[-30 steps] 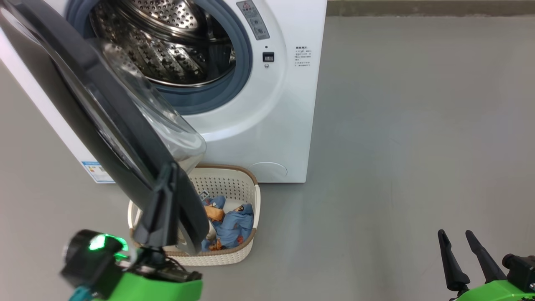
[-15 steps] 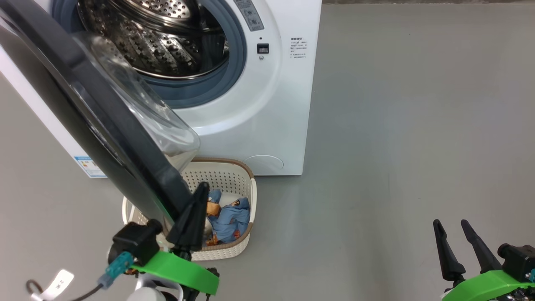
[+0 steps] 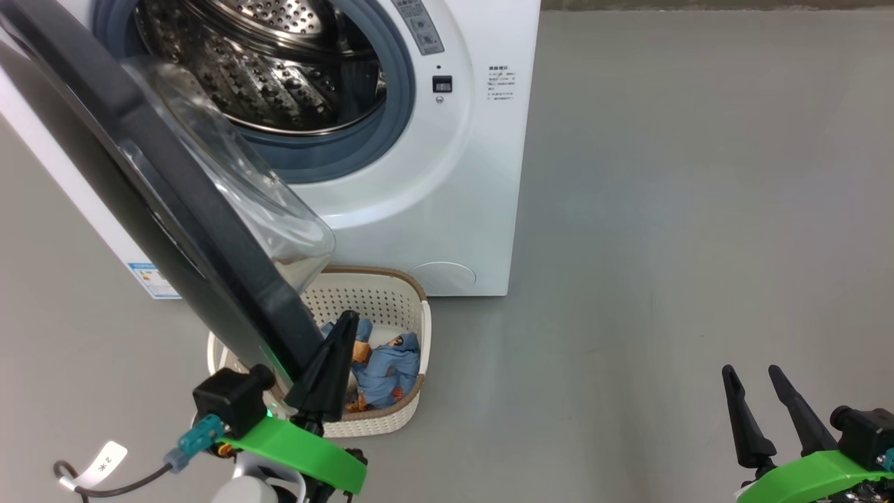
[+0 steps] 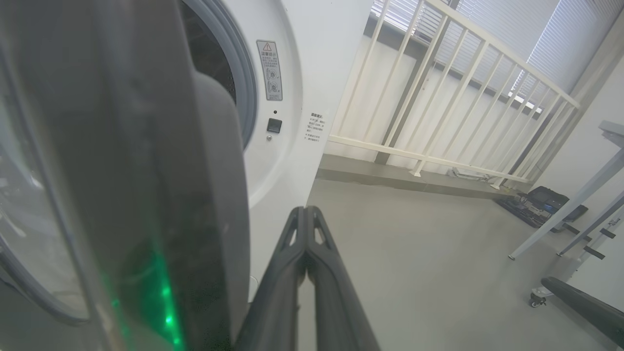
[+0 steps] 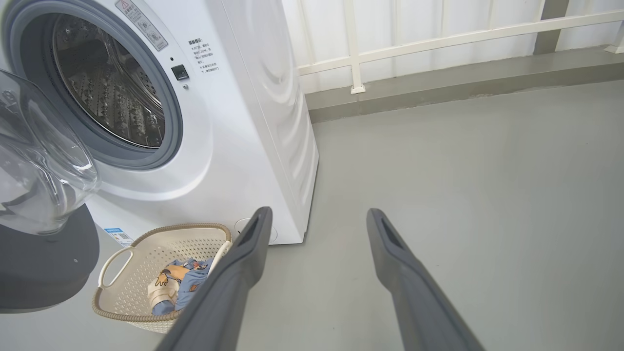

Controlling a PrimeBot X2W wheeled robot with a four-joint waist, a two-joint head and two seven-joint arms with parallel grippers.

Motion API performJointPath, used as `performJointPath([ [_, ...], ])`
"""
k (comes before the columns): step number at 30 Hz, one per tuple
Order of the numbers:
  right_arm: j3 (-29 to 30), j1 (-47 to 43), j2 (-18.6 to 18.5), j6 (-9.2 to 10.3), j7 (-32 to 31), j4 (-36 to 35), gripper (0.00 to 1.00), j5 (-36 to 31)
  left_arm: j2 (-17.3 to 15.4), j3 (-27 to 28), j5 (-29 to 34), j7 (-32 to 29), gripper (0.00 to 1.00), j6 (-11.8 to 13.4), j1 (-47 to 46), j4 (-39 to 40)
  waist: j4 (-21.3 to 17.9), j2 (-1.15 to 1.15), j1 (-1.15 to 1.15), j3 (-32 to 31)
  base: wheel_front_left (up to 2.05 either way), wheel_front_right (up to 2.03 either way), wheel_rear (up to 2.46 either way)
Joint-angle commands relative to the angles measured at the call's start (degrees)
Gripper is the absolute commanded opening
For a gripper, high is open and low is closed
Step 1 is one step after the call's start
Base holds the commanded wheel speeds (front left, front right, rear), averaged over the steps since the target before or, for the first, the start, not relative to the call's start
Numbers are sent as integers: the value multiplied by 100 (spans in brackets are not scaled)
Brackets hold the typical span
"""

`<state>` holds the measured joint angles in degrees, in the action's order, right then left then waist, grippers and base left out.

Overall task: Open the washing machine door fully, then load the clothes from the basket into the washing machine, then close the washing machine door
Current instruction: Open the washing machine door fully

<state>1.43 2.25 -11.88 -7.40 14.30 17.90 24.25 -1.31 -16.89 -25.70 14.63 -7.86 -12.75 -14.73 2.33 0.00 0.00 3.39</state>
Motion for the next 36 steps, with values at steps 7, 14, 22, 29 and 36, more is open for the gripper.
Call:
performJointPath([
  [7, -117, 63, -86, -9, 70, -208, 100, -85, -157, 540, -25, 37, 0, 37, 47, 213, 162, 0, 0, 1, 0, 0, 0],
  [14, -91, 39, -92, -9, 70, -240, 100, -98, -157, 641, 0, 37, 0, 37, 265, 362, 368, 0, 0, -1, 0, 0, 0],
  [22, -75, -11, -114, -9, 70, -287, 100, -105, -157, 742, 94, 37, 0, 69, 533, 568, 733, 0, 0, -31, 0, 0, 0],
  [29, -34, -42, -127, -9, 70, -307, 100, -107, -157, 844, 220, 37, 0, 134, 730, 721, 1098, 0, 0, -20, 0, 0, 0],
  [36, -70, -69, -123, -9, 70, -309, 100, -110, -157, 1077, 295, 37, 0, 228, 844, 846, 1505, 0, 0, -30, 0, 0, 0],
])
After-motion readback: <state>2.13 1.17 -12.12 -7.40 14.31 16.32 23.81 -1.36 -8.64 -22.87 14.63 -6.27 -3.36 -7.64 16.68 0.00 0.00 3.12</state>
